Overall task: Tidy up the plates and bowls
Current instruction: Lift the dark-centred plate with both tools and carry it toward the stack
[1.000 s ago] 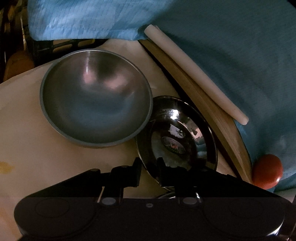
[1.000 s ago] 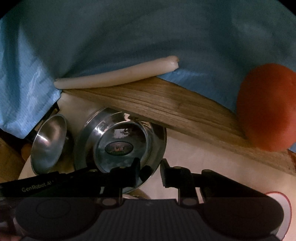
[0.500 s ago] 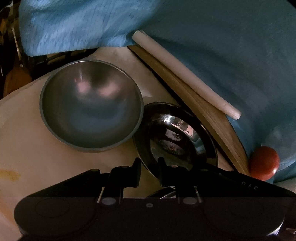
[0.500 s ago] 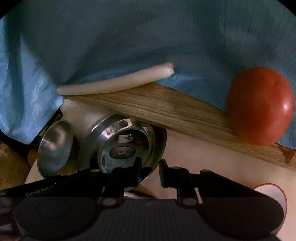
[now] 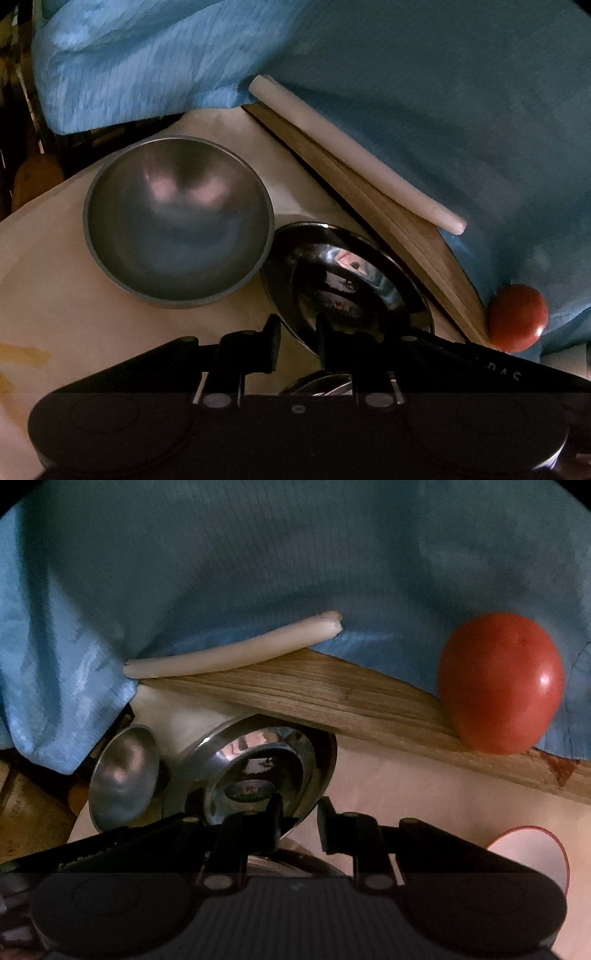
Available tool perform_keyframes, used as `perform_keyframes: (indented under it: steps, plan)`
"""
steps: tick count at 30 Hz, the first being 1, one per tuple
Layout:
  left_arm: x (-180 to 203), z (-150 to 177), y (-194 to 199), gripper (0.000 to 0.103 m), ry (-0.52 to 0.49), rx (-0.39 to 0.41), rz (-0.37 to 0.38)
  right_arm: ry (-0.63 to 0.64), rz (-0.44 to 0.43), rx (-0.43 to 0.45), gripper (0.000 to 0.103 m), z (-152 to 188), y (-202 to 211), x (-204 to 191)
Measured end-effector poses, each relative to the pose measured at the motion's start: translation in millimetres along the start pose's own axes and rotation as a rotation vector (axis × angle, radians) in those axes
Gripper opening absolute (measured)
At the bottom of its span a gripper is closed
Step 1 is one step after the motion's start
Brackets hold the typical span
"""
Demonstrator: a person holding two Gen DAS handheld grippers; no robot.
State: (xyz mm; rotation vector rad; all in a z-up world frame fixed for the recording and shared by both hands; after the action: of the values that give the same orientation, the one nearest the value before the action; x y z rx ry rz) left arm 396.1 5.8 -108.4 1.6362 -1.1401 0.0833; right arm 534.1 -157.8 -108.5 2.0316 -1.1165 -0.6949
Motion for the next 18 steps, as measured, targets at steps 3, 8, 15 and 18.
perform_keyframes:
  steps: [3, 8, 15, 18]
  plan:
    - [0, 0, 2, 0.022, -0.005, 0.002, 0.004, -0.007, -0.006, 0.004, 0.022, 2, 3, 1]
    - [-1, -1, 7, 0.022, -0.011, 0.013, 0.01, -0.014, -0.013, 0.013, 0.022, 4, 9, 2]
    - [1, 2, 13, 0.022, -0.021, 0.024, 0.018, -0.008, -0.015, 0.027, 0.022, 7, 17, 1]
    - [3, 4, 18, 0.022, -0.027, 0.03, 0.022, -0.007, -0.019, 0.032, 0.022, 8, 22, 1]
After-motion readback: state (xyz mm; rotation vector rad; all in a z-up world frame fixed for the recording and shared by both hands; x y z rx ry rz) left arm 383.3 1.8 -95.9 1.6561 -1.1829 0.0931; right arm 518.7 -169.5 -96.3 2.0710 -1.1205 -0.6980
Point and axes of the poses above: each gripper's, at about its wrist camera, not at the fingertips, and y roughly against the way its jaws point, x to its right, z to its underside, the point moved 2 cm from there along -y, roughly the way its jaws point, and after that the axes turned 10 degrees about z, right-handed, at the moved point
